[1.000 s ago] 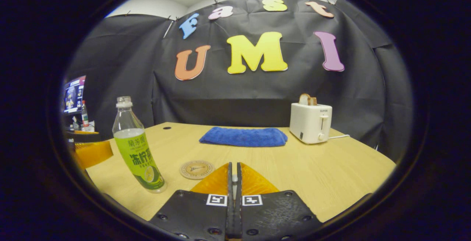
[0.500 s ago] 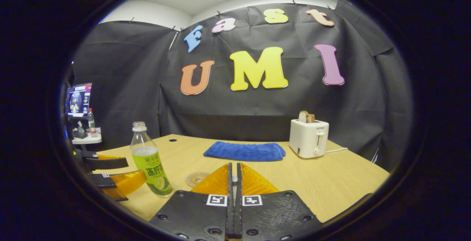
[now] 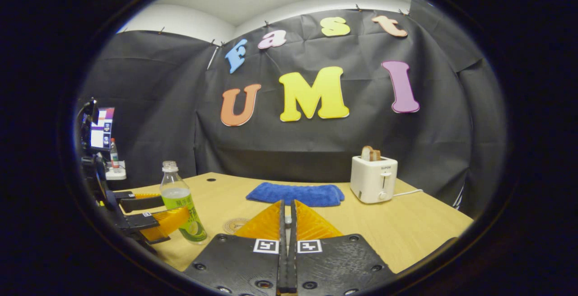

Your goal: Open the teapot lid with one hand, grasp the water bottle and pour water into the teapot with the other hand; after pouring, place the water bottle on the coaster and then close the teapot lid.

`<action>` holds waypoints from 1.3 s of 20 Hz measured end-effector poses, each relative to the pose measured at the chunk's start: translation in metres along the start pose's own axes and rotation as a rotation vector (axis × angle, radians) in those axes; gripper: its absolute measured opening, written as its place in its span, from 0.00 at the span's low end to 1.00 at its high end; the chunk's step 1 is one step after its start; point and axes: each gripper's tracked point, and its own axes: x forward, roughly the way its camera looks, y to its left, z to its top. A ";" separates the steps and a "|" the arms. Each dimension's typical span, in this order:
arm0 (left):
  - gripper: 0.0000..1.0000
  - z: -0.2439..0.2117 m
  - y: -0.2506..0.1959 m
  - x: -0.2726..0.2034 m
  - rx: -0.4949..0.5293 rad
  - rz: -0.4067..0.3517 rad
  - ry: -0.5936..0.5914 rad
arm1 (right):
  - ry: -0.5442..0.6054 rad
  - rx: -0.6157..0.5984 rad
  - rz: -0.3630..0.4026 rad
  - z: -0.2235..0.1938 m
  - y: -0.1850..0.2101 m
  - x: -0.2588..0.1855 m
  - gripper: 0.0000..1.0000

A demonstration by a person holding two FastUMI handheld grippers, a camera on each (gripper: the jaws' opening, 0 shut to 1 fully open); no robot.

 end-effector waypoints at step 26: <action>0.78 0.053 0.044 -0.033 -0.005 0.083 -0.013 | 0.066 0.004 -0.076 -0.014 -0.028 -0.047 0.00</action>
